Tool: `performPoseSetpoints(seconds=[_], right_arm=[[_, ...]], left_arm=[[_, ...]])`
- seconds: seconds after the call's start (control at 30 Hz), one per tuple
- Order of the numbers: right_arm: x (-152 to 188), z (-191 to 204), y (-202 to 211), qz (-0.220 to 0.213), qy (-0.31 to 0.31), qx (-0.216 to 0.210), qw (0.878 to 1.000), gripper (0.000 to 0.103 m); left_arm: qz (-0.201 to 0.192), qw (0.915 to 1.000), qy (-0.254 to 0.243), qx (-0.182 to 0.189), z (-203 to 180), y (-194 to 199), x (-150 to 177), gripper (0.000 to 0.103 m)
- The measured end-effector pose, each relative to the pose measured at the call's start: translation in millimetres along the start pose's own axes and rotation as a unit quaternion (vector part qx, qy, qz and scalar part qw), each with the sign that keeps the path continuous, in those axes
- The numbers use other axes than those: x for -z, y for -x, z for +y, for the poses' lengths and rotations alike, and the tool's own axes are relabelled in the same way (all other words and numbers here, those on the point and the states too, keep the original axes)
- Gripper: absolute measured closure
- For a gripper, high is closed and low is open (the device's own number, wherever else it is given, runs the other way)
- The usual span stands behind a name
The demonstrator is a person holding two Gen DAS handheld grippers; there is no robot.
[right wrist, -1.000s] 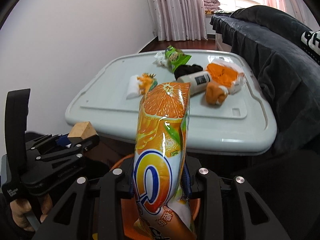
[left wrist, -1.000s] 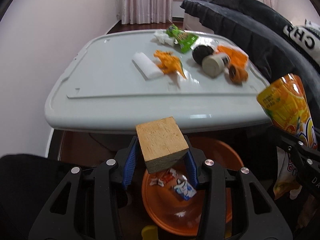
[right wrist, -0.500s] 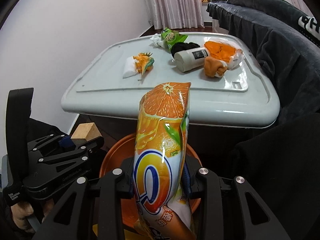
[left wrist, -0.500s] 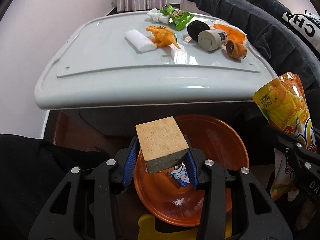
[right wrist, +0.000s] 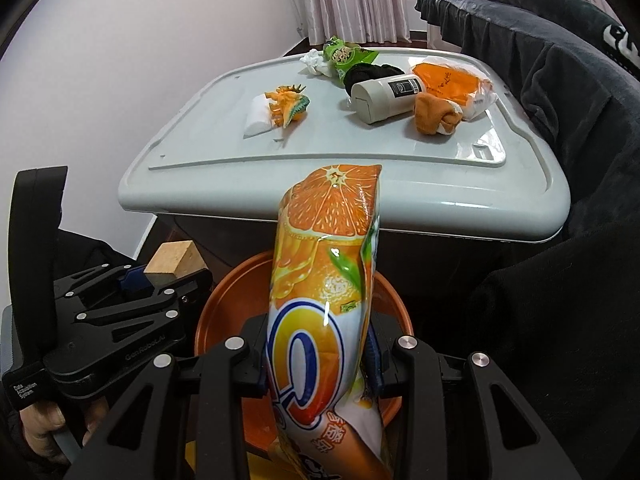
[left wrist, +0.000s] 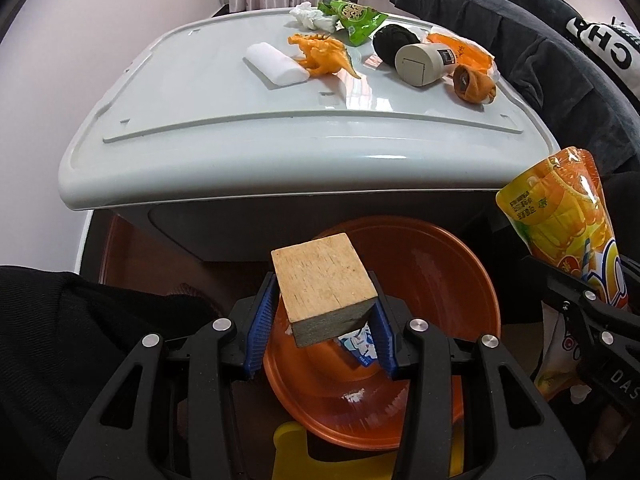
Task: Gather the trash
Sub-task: 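Carry the block and pouch over the orange bucket and open both tools, then grasp the orange sock with the right tool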
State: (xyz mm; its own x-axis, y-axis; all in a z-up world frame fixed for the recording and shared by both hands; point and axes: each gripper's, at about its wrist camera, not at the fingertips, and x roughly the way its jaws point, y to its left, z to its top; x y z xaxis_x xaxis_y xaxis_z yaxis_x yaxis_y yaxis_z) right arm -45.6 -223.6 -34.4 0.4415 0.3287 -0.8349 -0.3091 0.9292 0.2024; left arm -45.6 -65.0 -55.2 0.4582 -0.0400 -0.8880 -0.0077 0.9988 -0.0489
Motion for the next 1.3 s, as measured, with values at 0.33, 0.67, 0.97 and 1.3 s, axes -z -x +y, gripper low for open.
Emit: performPoseSetpoints(seconds=[0.33,0.67,0.97,1.3], right_arm=[[-2,-11,7,-0.014,-0.027,0.006,1.000,0.054],[-29,-33,6,-0.035,-0.050,0.026,0.998,0.054],[-83,-58,-11,-0.050,-0.076,0.045,0.995,0.054],[-143,-86,-41,-0.051,-0.108,0.077,0.990,0.051]], left_arm=[[-0.009,0.9999,0.002,-0.013,1,5,0,0.038],[-0.015,0.9998,0.015,0.000,7,6,-6,0.038],[-0.051,0.9986,0.018,0.000,14,9,-25,0.032],[-0.064,0.9970,0.041,0.019,15,1,-51,0.029]])
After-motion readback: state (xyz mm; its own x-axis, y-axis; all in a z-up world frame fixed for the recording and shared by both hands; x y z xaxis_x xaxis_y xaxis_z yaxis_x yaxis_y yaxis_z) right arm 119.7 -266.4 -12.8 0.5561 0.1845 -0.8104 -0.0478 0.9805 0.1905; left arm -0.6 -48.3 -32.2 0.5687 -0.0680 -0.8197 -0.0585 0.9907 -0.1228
